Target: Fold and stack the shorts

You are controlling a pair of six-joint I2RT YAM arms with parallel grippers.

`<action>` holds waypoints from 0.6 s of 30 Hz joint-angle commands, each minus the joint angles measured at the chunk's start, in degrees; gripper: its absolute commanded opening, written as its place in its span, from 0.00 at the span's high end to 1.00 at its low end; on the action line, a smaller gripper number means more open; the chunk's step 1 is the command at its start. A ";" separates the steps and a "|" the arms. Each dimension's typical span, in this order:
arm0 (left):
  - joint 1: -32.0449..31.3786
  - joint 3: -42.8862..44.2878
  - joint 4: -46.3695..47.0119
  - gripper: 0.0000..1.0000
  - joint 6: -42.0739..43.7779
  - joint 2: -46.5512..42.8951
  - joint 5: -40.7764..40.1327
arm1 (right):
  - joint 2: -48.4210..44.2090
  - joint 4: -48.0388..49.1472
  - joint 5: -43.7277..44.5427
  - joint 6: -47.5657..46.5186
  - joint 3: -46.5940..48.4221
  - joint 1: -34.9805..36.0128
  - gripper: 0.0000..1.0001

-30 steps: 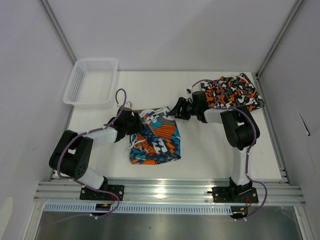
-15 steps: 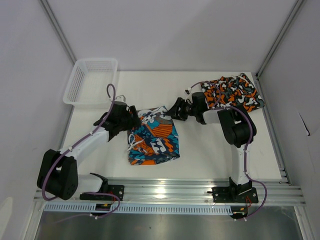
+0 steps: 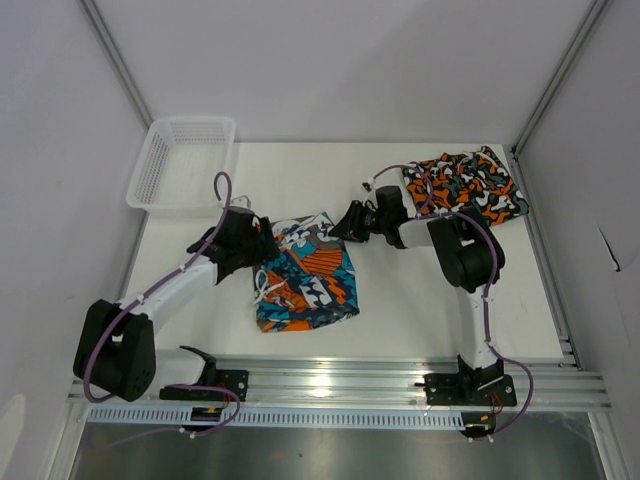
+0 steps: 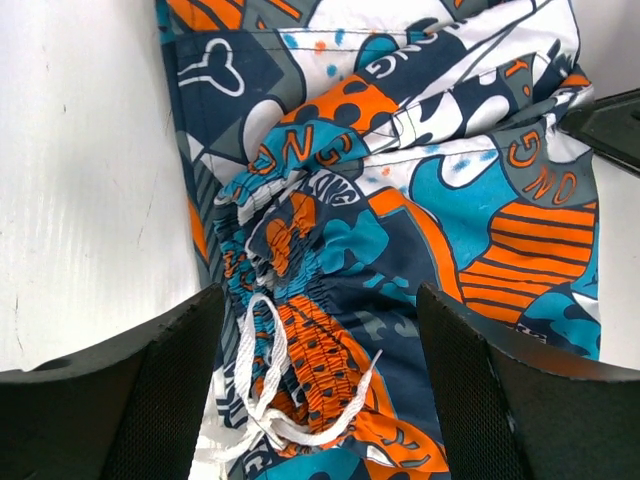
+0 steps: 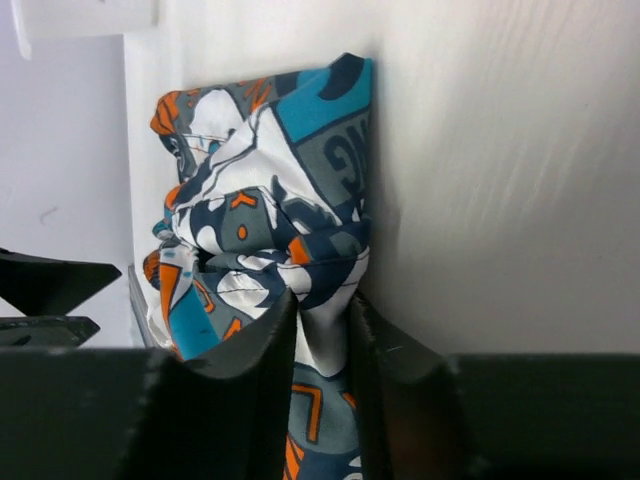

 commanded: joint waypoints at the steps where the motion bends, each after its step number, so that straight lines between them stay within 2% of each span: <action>1: 0.27 -1.12 0.51 0.21 -0.25 -1.80 0.93 | 0.96 -0.88 1.26 -1.13 1.39 1.45 0.73; 2: 0.27 -1.20 0.51 0.21 -0.25 -1.80 1.01 | 0.78 -0.79 1.52 -0.96 1.21 1.37 0.83; 3: 0.27 -1.29 0.60 0.21 -0.25 -1.97 1.01 | 0.52 -0.70 1.87 -0.43 1.04 1.19 0.99; 7: 0.27 -1.73 0.86 0.22 -0.43 -2.32 1.37 | -3.17 2.37 5.91 2.90 -2.90 -0.74 1.00; 9: 0.36 -1.82 0.95 0.22 -0.34 -2.59 1.54 | -7.73 3.60 11.70 5.10 -6.24 -2.84 1.00; 10: 0.27 -1.82 0.77 0.22 -0.34 -2.76 1.63 | -9.66 7.26 13.63 7.80 -8.78 -3.72 1.00; 11: 0.36 -1.99 0.77 0.22 -0.43 -2.76 1.72 | -11.94 8.77 19.48 9.40 -15.33 -5.30 1.00; 14: 0.27 -1.91 0.51 0.22 -0.34 -3.11 1.81 | -22.22 13.79 26.38 14.15 -28.87 -7.07 1.00; 17: 0.27 -1.91 0.51 0.22 -0.51 -3.47 1.98 | -31.98 10.40 30.61 16.97 -37.52 -5.41 1.00; 18: 0.27 -1.91 0.34 0.22 -0.60 -3.47 2.42 | -36.88 2.63 33.40 17.23 -38.51 -1.31 0.97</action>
